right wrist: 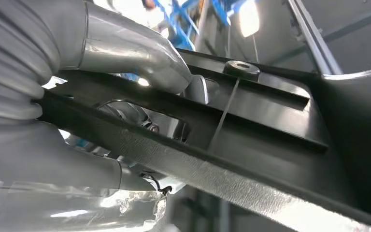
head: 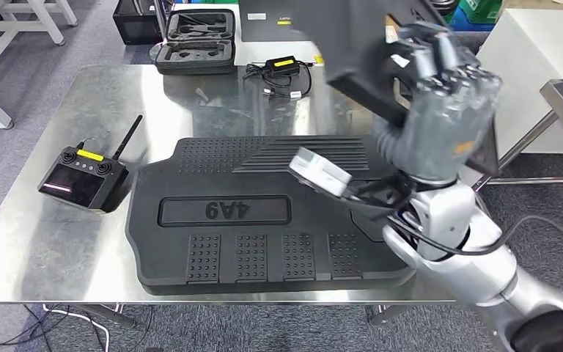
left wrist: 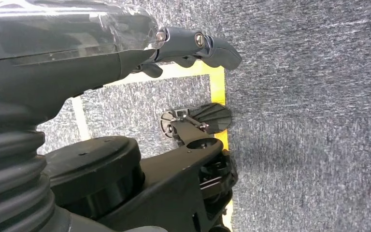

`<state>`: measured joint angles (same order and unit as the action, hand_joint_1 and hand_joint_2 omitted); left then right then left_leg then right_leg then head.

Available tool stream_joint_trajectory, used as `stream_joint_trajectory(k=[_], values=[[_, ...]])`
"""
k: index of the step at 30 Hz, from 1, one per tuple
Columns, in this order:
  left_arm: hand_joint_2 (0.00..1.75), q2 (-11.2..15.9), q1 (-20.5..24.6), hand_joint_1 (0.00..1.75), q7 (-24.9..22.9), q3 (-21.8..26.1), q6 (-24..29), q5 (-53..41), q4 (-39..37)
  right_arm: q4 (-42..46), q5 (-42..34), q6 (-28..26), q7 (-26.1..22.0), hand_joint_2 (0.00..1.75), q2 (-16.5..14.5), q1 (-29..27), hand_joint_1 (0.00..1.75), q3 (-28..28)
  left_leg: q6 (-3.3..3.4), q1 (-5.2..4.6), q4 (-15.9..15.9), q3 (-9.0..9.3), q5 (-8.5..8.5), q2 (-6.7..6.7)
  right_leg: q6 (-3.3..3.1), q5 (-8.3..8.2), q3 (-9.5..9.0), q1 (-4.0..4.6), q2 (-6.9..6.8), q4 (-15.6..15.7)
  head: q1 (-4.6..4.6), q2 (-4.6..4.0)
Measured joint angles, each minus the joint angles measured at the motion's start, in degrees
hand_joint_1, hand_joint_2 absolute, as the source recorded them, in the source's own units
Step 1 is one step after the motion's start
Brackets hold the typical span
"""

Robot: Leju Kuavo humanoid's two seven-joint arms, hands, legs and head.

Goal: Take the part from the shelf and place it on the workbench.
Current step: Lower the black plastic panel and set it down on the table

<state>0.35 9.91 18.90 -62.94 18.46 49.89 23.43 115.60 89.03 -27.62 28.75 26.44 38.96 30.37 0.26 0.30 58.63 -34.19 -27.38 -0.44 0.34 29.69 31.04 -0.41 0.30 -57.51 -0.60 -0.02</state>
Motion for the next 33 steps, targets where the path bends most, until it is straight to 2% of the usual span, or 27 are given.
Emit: stream_joint_trajectory(k=[5,11,21,33], values=[[1.75,0.00,-0.14,0.00,-0.20,-0.01,0.47,0.87,0.48,-2.66,0.73,5.69,3.93,1.75,2.48,6.42,1.75,5.32,0.04,-0.01,0.00,0.01,0.03,-0.01,0.00,0.00,-0.04,0.00,-0.01,-0.01,-0.01,0.00],[1.75,0.00,-0.43,0.00,-0.25,-0.02,1.15,1.98,0.96,-4.76,0.85,8.20,4.48,1.75,4.27,10.68,1.75,11.03,0.03,0.00,0.00,0.01,0.03,-0.03,0.00,0.00,-0.04,0.01,-0.02,-0.01,0.01,0.00],[1.75,0.00,-0.53,0.00,-0.38,-0.04,1.66,3.43,2.01,-7.99,0.87,9.48,3.34,1.75,4.19,9.17,1.75,15.32,0.03,0.01,-0.03,0.01,0.03,-0.04,0.00,0.01,-0.05,0.02,-0.03,-0.02,-0.01,0.00],[1.75,0.00,-0.58,0.00,-0.51,-0.13,1.96,4.86,2.62,-13.04,0.43,9.66,1.30,1.75,1.11,6.42,1.75,18.70,0.03,0.01,-0.03,0.02,0.03,-0.04,0.00,0.01,-0.08,0.02,-0.04,-0.03,0.00,0.00]])
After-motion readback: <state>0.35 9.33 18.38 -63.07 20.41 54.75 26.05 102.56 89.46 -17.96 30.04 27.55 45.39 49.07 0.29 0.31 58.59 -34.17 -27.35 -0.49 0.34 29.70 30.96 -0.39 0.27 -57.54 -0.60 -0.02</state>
